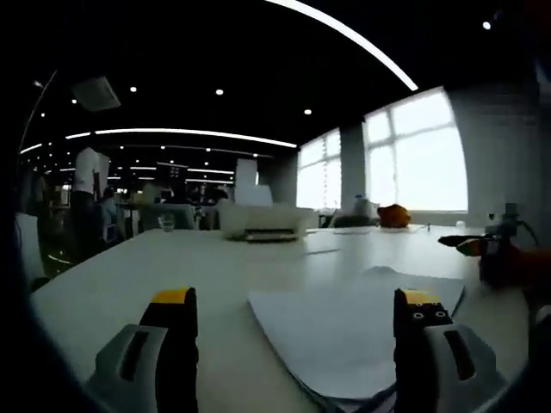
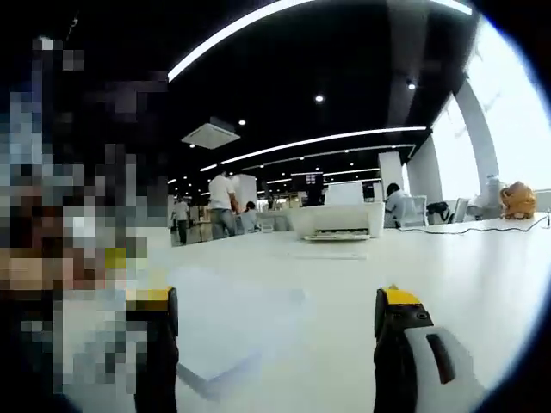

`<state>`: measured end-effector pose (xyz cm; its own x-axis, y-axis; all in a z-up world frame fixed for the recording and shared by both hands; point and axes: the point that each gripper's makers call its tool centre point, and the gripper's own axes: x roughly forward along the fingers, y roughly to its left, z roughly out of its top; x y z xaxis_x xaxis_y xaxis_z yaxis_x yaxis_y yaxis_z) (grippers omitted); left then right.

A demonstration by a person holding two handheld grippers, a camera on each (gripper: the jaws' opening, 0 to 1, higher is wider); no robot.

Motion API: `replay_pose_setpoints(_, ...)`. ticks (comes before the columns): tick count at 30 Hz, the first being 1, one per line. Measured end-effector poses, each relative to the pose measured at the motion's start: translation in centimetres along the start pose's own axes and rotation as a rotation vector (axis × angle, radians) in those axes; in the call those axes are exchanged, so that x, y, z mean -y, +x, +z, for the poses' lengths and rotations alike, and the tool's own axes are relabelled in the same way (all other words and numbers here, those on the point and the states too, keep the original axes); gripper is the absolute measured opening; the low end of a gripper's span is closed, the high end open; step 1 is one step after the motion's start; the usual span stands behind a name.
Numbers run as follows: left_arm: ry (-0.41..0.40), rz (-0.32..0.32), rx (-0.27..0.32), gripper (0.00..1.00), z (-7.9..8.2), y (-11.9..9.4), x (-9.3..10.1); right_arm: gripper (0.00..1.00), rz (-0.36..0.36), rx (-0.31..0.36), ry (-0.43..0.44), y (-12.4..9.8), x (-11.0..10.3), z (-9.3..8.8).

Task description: Organize the stack of printing papers by aligning and flattening the scattered papers on the table

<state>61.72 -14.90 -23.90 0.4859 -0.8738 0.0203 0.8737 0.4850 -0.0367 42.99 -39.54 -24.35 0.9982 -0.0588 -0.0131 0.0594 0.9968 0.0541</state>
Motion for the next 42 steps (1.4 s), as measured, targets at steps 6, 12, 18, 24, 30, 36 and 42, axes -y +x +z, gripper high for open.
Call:
replay_pose_setpoints(6,0.065,-0.018,-0.036,0.97,-0.2,-2.4,1.4,0.87,0.009,0.068,-0.038,-1.4,-1.4,1.2)
replay_pose_setpoints(12,0.102,0.0,-0.049,0.97,1.2,-4.2,2.4,0.89,-0.015,0.048,0.013,-2.9,-1.2,1.4)
replay_pose_setpoints(18,0.098,0.017,-0.046,0.97,3.2,-6.3,3.0,0.89,-0.018,0.017,0.053,-5.7,-1.4,2.7)
replay_pose_setpoints(24,0.114,0.035,-0.054,0.97,4.5,-8.9,3.2,0.89,-0.063,-0.046,0.049,-9.1,-0.7,3.2)
replay_pose_setpoints(30,0.114,0.052,-0.081,0.97,6.1,-11.6,3.5,0.88,-0.061,-0.047,0.121,-12.2,-0.8,4.8)
replay_pose_setpoints(36,0.152,0.081,-0.131,0.97,5.8,-13.4,3.6,0.87,-0.045,-0.095,0.137,-14.0,-2.0,4.5)
replay_pose_setpoints(42,0.122,0.051,-0.138,0.97,5.6,-15.3,4.6,0.87,-0.051,-0.113,0.138,-15.5,-1.9,4.9)
